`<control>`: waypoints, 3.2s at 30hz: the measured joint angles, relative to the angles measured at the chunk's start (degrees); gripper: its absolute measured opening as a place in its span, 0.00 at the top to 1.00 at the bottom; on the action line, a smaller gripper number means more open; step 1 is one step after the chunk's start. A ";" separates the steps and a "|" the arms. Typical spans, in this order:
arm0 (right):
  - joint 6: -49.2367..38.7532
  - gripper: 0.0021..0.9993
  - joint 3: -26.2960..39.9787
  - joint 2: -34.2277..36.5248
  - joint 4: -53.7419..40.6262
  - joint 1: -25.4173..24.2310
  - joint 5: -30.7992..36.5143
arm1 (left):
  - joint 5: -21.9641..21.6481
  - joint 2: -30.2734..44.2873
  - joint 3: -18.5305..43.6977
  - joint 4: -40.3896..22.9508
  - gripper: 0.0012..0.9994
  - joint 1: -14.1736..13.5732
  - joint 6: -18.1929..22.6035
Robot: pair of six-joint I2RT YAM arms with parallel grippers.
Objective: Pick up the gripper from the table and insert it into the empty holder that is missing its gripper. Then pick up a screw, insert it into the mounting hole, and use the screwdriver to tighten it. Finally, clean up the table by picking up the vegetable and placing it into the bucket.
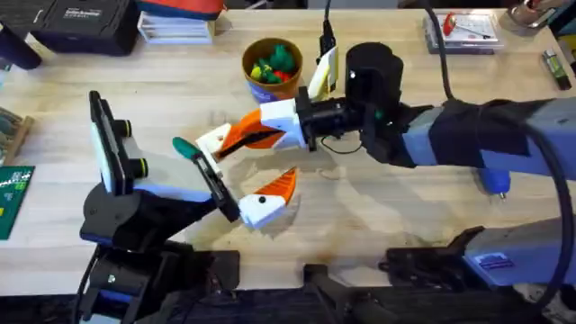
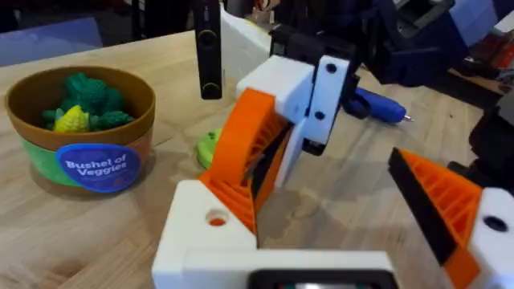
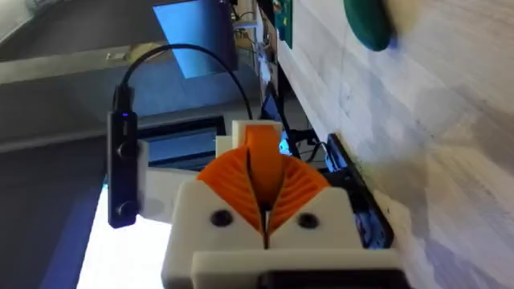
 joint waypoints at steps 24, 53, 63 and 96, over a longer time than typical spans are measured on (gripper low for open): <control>0.37 0.65 0.02 0.44 -0.93 -0.45 -1.75 | 3.34 -0.02 0.00 -0.01 0.01 -0.94 1.60; 0.07 0.19 0.04 1.03 0.46 -7.22 -5.72 | 7.61 -0.02 0.00 -0.28 0.01 -1.60 2.64; -5.88 0.01 0.04 1.03 0.46 -14.29 -4.06 | 8.02 0.00 0.00 -0.28 0.01 -1.60 2.64; -65.56 0.01 23.28 -11.29 -79.50 -12.99 32.51 | 8.16 -0.01 0.00 -0.28 0.01 -1.60 2.64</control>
